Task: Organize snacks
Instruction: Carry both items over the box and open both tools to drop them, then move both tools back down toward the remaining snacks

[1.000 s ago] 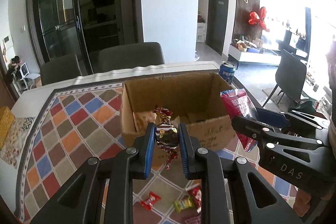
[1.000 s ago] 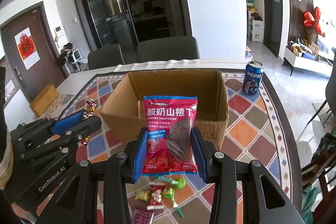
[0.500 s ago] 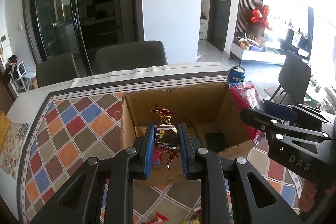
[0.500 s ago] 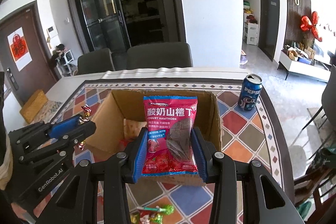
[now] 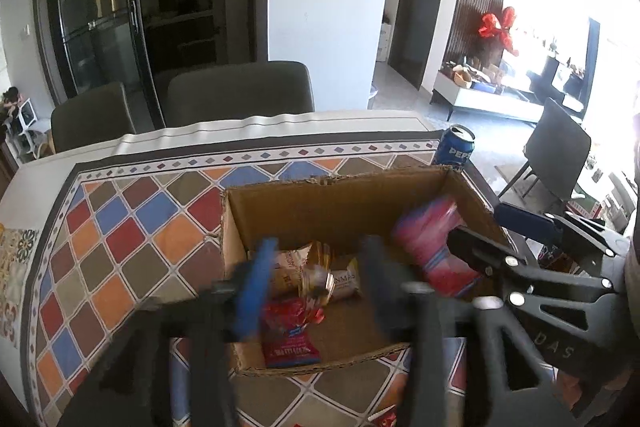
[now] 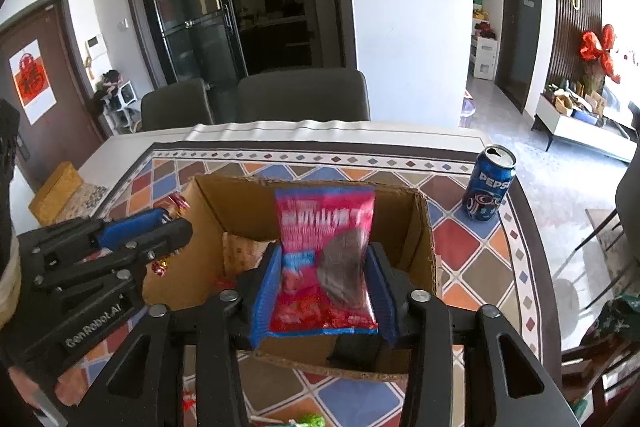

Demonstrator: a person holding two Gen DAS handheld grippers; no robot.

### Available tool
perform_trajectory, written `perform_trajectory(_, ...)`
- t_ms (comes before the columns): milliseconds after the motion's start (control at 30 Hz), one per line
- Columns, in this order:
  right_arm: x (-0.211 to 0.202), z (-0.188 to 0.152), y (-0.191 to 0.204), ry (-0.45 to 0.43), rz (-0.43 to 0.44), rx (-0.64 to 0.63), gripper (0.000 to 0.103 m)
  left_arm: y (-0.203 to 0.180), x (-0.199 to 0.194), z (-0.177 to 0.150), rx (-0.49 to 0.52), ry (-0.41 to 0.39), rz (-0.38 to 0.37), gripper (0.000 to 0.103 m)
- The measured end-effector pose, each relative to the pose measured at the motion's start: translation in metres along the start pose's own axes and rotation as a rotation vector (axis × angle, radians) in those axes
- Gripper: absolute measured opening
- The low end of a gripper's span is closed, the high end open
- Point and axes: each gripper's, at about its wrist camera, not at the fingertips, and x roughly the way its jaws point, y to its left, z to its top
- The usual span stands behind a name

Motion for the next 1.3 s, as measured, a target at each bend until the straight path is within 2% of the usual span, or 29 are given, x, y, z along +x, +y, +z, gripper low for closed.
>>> perform_trajectory(33,-0.001,-0.001,0.000,0.000,-0.008,0.003,0.060,0.000,-0.004,-0.003,0.004,-0.011,0.011,0.055)
perform_trajectory(233,-0.017,-0.014,0.000,-0.028,-0.023,-0.009,0.060,-0.006,-0.024,-0.020,0.037,-0.024,0.032,0.056)
perform_trajectory(733,-0.073,-0.064,0.013,-0.074,0.031,-0.043,0.060,-0.025,-0.085,-0.070,0.108,-0.110,0.054,0.058)
perform_trajectory(1067,-0.080,-0.104,0.017,-0.033,0.053,-0.039,0.060,-0.029,-0.089,-0.110,0.098,-0.060,0.015,0.058)
perform_trajectory(1300,-0.072,-0.130,0.020,0.039,0.070,-0.040,0.060,-0.030,-0.080,-0.138,0.095,0.004,-0.009,0.058)
